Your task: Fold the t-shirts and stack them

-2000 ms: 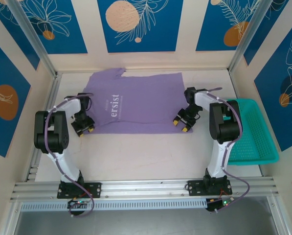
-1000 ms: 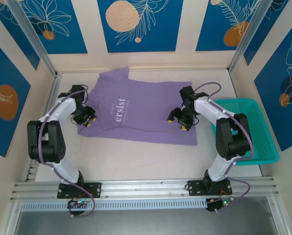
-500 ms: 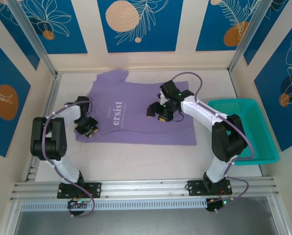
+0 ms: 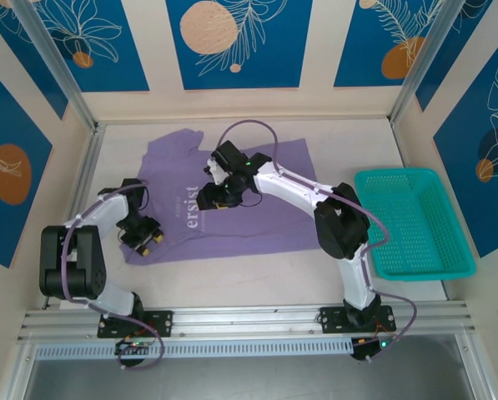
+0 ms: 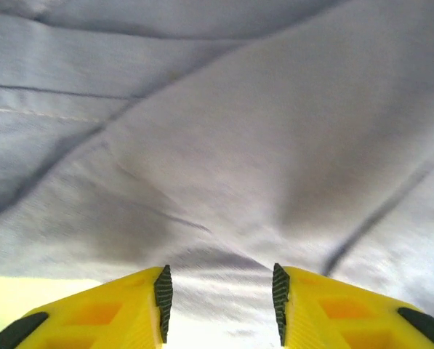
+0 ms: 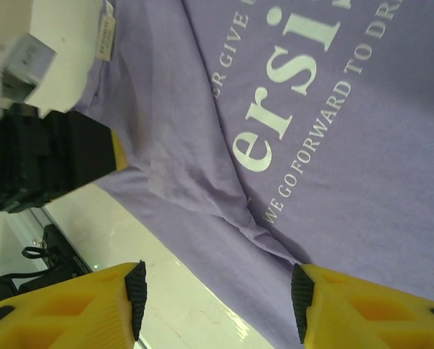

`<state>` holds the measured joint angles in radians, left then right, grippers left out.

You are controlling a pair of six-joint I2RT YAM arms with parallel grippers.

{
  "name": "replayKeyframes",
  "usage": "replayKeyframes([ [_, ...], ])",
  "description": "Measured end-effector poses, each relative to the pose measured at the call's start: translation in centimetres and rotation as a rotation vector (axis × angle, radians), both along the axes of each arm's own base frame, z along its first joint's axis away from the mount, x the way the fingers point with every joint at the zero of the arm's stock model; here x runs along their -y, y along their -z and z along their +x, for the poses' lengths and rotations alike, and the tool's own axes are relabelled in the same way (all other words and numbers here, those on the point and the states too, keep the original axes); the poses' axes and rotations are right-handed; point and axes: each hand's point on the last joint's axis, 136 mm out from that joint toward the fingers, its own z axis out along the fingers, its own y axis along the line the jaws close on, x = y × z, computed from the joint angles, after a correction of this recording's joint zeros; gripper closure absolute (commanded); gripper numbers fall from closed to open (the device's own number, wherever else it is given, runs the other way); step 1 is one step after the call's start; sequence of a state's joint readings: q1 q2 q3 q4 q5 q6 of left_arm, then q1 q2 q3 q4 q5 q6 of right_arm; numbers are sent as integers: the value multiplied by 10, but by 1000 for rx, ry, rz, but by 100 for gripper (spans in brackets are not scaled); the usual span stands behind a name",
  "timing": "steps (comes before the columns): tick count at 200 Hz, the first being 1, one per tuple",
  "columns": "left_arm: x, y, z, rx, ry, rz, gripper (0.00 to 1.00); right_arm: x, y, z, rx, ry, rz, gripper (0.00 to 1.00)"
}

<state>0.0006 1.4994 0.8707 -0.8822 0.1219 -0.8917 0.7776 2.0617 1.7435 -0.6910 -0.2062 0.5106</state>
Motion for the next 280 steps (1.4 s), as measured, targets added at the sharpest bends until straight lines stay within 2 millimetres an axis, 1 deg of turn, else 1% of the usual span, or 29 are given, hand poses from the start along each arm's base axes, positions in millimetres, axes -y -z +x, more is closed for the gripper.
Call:
replayKeyframes([
  [33,15,-26,6,104,-11,-91,54,13,6,2,-10,24,-40,43],
  [51,24,-33,4,147,-10,-140,56,27,12,-3,-21,39,-63,43],
  [60,28,-32,0,150,-8,-161,57,35,14,-7,-25,47,-72,43],
  [75,36,-23,-9,137,-13,-195,58,48,16,-13,-34,58,-85,43],
  [94,41,-12,-18,114,-30,-221,59,60,12,-17,-36,72,-85,43],
  [107,45,-10,-18,116,-31,-232,59,65,9,-18,-30,80,-79,43],
  [123,49,-11,-12,141,-28,-242,60,71,8,-18,-27,88,-75,43],
  [142,53,-10,-4,169,-34,-259,62,74,9,-18,-25,92,-75,43],
  [186,55,-1,2,162,-42,-268,65,74,8,-15,-16,93,-69,43],
  [213,55,6,4,151,-42,-268,71,75,8,-13,-15,97,-67,43],
  [255,55,11,4,134,-36,-265,89,76,8,-12,-12,99,-66,44],
  [280,55,11,3,136,-20,-263,94,77,8,-10,-12,104,-66,44],
])
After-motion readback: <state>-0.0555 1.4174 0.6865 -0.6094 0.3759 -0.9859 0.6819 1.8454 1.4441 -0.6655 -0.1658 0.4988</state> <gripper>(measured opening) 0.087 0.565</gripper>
